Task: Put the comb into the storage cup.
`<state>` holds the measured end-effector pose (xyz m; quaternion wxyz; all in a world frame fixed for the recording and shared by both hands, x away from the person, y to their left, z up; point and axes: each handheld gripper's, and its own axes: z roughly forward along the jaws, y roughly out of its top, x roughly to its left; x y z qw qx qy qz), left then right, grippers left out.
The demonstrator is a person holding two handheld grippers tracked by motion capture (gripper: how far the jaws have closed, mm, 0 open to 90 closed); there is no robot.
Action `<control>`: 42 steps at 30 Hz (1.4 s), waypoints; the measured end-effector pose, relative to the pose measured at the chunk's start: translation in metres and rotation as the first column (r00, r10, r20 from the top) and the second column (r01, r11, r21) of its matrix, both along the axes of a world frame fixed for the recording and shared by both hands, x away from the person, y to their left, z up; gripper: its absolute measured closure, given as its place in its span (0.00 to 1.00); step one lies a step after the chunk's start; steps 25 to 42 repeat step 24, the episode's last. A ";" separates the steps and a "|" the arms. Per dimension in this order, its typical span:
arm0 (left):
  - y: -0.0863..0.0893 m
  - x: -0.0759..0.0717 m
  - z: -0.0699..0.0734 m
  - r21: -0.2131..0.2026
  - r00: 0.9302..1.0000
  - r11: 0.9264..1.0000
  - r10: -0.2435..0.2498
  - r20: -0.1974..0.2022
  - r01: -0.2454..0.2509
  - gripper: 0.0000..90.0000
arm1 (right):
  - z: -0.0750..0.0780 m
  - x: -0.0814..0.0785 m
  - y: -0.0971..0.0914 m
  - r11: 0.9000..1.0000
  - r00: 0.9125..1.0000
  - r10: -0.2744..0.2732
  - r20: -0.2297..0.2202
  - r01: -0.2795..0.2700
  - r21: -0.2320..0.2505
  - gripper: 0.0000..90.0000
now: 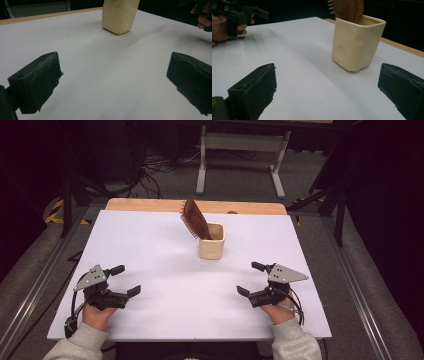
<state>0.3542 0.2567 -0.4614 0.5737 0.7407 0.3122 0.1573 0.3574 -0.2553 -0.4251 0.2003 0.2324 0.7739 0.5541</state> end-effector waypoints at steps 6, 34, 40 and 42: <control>-0.002 0.000 -0.001 0.018 1.000 1.000 0.010 0.008 -0.010 0.00 | -0.004 0.000 -0.001 1.000 1.000 -0.005 -0.008 0.005 0.000 0.03; 0.002 0.000 0.001 0.003 0.999 0.999 0.045 0.016 -0.045 0.01 | -0.005 0.001 -0.002 1.000 1.000 -0.009 -0.012 0.009 0.002 0.03; 0.002 0.000 0.001 0.003 0.999 0.999 0.045 0.016 -0.045 0.01 | -0.005 0.001 -0.002 1.000 1.000 -0.009 -0.012 0.009 0.002 0.03; 0.002 0.000 0.001 0.003 0.999 0.999 0.045 0.016 -0.045 0.01 | -0.005 0.001 -0.002 1.000 1.000 -0.009 -0.012 0.009 0.002 0.03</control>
